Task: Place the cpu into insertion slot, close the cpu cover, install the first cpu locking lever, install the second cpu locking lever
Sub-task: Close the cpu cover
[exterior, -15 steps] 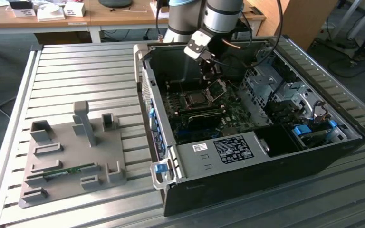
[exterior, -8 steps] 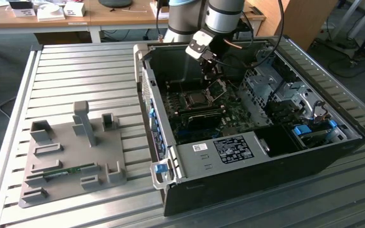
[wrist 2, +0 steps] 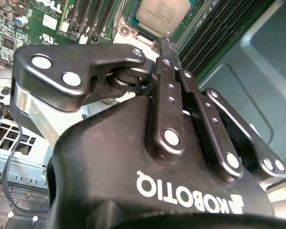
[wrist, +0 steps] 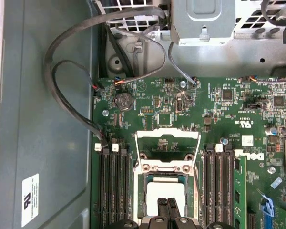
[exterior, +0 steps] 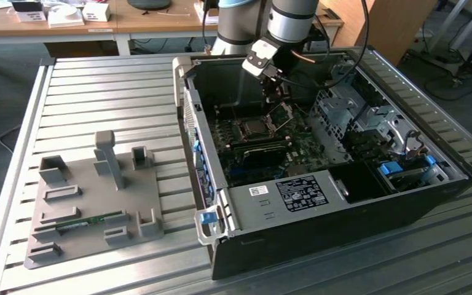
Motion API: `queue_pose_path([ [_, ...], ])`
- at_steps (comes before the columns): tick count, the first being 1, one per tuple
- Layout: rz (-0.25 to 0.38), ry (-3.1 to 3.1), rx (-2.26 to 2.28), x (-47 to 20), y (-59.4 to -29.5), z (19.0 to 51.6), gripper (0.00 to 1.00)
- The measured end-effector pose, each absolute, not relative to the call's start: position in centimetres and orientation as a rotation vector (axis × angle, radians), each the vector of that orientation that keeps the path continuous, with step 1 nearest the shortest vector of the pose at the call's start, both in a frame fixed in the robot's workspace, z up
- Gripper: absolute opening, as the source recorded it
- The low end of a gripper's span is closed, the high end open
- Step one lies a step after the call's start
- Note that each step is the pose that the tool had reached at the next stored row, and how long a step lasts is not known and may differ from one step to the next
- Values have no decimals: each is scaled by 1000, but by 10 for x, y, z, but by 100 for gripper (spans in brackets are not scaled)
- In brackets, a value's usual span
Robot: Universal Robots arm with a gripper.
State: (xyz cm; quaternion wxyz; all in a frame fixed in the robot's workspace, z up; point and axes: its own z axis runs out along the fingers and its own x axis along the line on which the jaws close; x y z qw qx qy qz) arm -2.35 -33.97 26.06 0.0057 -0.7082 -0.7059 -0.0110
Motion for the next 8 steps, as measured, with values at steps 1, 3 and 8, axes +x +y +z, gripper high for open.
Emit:
queue_pose_path([
  [1, -35, -2210, -2217, -22, -340, 261, 11],
  [3, -34, -2210, -2217, -20, -340, 261, 11],
  [8, -35, -2210, -2217, -12, -340, 261, 11],
])
